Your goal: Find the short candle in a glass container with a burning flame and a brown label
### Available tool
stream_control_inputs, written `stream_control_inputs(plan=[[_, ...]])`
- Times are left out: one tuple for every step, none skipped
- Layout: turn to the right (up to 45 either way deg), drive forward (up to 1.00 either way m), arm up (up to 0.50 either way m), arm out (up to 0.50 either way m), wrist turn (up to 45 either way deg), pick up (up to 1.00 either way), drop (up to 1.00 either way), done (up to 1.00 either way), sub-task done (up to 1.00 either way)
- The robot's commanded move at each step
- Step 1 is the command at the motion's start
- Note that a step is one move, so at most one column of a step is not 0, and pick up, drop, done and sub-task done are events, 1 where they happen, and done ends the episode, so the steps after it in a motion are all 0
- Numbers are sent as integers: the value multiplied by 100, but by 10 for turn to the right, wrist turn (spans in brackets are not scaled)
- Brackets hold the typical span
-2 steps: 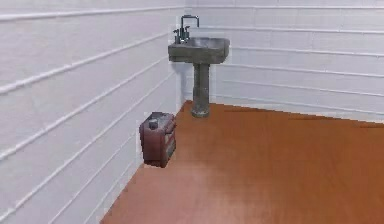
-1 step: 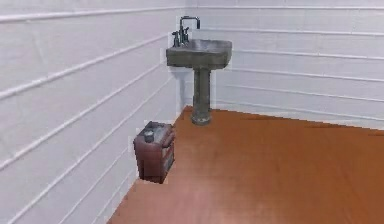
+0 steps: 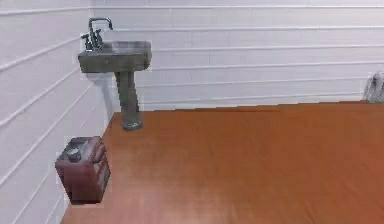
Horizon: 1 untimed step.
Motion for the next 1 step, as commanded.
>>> stream_control_inputs(plan=[[0, 80, 0, 0, 0, 0, 0, 0, 0]])
